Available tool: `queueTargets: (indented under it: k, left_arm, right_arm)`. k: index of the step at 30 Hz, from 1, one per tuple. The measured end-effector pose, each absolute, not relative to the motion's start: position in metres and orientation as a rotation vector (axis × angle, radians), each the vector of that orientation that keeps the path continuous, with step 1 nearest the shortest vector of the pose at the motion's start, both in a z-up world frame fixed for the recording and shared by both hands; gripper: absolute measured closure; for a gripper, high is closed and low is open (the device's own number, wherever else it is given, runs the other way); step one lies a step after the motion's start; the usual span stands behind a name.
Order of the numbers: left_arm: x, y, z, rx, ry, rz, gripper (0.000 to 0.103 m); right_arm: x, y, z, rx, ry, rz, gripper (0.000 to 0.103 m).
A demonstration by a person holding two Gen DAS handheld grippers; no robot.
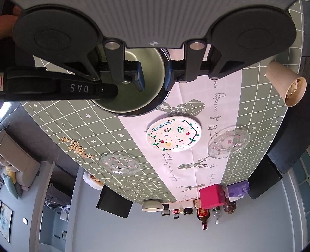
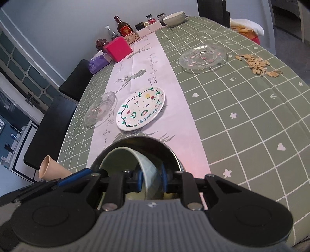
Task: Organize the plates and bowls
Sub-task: 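Carry the green bowl with the right tool over the stacked steel bowls, then lower the green bowl into the steel bowl stack and open the right tool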
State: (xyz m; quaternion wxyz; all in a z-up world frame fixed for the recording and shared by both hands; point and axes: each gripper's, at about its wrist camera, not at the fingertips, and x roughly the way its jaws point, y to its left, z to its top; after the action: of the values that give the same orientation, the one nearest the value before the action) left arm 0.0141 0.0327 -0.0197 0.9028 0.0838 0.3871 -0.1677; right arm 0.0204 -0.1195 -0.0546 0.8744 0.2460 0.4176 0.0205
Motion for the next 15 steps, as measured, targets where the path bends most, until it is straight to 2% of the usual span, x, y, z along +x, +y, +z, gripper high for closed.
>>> queueTargets:
  k: [4, 9, 14, 15]
  left_arm:
    - [0.015, 0.036, -0.018, 0.157, 0.809, -0.348, 0.078]
    - [0.019, 0.048, -0.015, 0.098, 0.821, -0.343, 0.077]
    - [0.018, 0.058, -0.017, 0.110, 0.809, -0.321, 0.077]
    - [0.018, 0.060, -0.019, 0.107, 0.821, -0.323, 0.077]
  right_arm:
    - [0.017, -0.108, -0.051, 0.396, 0.831, 0.009, 0.088]
    - [0.010, -0.093, -0.046, 0.237, 0.769, -0.006, 0.084]
    - [0.004, -0.094, -0.042, 0.254, 0.752, 0.048, 0.058]
    - [0.003, -0.095, -0.039, 0.264, 0.748, 0.056, 0.056]
